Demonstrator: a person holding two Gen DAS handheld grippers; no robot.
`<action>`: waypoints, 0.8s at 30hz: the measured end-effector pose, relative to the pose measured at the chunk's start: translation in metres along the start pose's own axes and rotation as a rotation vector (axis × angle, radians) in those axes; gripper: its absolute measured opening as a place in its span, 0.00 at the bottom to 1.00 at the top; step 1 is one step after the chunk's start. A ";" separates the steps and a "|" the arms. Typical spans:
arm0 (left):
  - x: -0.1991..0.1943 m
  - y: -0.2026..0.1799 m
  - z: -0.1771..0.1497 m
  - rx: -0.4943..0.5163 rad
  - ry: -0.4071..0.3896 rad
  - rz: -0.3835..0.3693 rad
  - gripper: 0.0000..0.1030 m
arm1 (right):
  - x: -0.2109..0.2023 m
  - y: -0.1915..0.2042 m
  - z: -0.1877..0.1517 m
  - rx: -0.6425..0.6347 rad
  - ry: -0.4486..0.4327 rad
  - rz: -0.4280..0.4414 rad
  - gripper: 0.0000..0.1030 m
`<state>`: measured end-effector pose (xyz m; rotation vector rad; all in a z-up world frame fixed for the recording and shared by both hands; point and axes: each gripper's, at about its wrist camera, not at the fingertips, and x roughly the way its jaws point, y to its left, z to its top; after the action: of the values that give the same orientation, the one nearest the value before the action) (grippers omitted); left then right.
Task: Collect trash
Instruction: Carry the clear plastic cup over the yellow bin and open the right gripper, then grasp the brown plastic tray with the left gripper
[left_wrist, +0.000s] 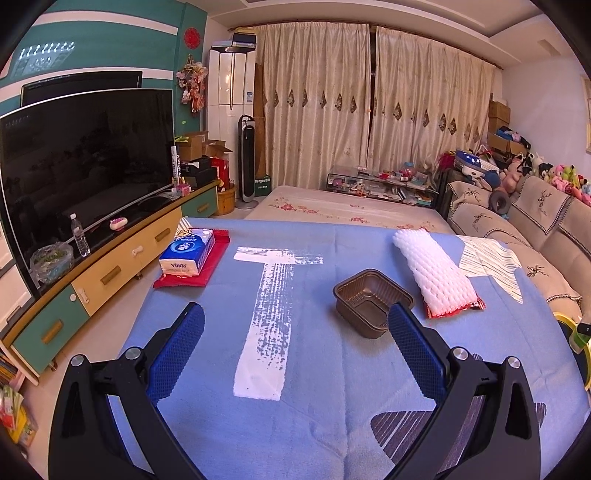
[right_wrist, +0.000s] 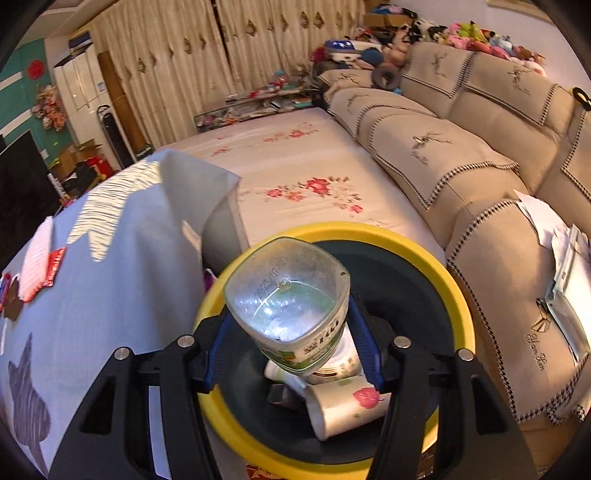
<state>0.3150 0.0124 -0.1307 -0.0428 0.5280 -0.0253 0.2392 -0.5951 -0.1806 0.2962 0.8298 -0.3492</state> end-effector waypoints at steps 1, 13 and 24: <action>0.001 0.000 0.000 0.001 0.002 -0.001 0.95 | 0.003 -0.002 0.000 0.007 -0.002 -0.006 0.54; 0.006 -0.014 -0.004 0.037 0.049 -0.072 0.95 | -0.007 0.009 -0.001 -0.004 -0.041 -0.009 0.64; 0.025 -0.062 0.011 0.186 0.160 -0.168 0.95 | -0.025 0.011 -0.005 -0.009 -0.073 0.034 0.67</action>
<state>0.3413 -0.0501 -0.1306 0.0973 0.6792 -0.2433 0.2247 -0.5789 -0.1640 0.2875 0.7531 -0.3227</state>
